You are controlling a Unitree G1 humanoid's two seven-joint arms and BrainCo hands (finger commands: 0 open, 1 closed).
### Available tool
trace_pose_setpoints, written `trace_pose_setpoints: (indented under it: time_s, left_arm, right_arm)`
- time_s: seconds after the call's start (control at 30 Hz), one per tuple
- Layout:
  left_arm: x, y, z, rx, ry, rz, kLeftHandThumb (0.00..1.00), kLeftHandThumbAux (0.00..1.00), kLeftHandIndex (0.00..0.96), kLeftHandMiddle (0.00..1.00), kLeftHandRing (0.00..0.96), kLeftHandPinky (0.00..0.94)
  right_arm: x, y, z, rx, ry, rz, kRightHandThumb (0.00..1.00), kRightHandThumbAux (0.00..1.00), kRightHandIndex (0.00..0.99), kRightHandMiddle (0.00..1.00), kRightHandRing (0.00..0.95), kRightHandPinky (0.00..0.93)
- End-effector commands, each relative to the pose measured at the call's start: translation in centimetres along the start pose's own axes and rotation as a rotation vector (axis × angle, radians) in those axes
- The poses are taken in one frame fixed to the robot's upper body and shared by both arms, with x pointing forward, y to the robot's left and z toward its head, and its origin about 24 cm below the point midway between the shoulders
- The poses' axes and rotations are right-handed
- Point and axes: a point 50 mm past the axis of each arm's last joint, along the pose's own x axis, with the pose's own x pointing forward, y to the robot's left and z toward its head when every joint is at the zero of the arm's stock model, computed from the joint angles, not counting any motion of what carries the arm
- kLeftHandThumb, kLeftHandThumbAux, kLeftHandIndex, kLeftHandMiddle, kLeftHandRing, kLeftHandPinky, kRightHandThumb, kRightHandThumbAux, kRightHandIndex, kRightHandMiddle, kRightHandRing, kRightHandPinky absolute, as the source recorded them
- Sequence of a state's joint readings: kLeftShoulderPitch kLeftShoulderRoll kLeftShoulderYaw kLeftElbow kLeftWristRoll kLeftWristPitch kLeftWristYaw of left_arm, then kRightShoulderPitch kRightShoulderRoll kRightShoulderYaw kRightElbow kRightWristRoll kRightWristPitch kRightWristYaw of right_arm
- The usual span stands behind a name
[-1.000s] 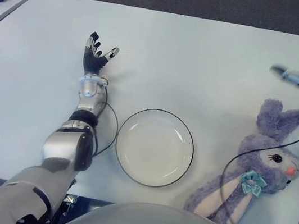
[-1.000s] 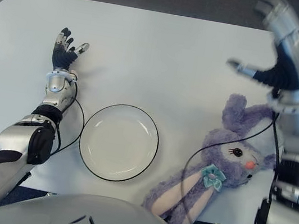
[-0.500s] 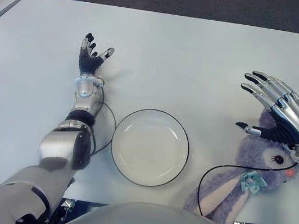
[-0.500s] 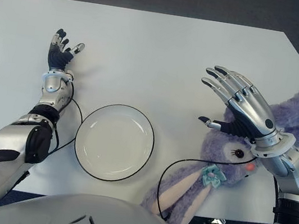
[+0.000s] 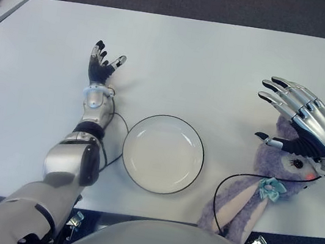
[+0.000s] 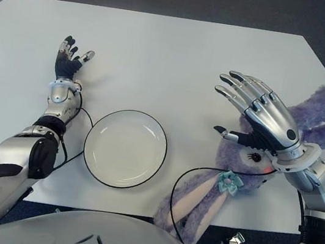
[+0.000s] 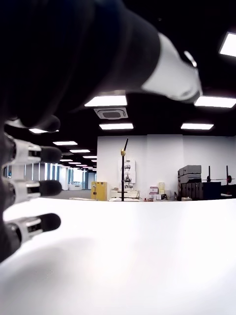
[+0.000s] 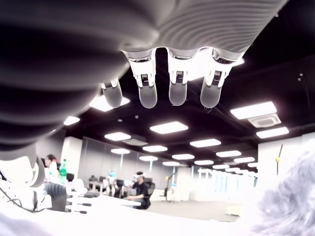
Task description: Put the doll into the plate.
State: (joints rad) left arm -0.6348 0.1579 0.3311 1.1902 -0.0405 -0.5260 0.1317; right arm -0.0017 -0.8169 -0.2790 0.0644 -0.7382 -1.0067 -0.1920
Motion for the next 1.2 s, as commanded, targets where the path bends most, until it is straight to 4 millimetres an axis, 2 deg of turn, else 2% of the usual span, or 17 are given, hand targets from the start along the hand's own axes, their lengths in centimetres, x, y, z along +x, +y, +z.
trace_pose_setpoints:
  time_s: [0.03, 0.73, 1.07, 1.2]
  left_arm:
    - [-8.4, 1.9, -11.1, 0.038, 0.512, 0.028, 0.008, 0.806, 0.049, 0.012, 0.0, 0.01]
    - [-8.2, 2.0, -11.0, 0.03, 0.519, 0.036, 0.01, 0.804, 0.06, 0.018, 0.0, 0.01]
    - [-8.1, 2.3, -10.9, 0.035, 0.521, 0.04, 0.014, 0.802, 0.062, 0.023, 0.0, 0.014]
    - [-8.1, 2.4, -10.9, 0.041, 0.519, 0.038, 0.01, 0.794, 0.064, 0.023, 0.0, 0.008]
  right_arm:
    - [-0.4, 0.6, 0.3, 0.011, -0.012, 0.077, 0.324, 0.444, 0.0, 0.0, 0.0, 0.01]
    - [-1.1, 0.7, 0.2, 0.023, 0.027, 0.142, 0.253, 0.515, 0.031, 0.032, 0.017, 0.019]
    - [-1.4, 0.9, 0.3, 0.032, 0.022, 0.194, 0.243, 0.506, 0.033, 0.042, 0.019, 0.003]
    - [-1.8, 1.1, 0.4, 0.038, 0.014, 0.267, 0.262, 0.484, 0.029, 0.031, 0.008, 0.0]
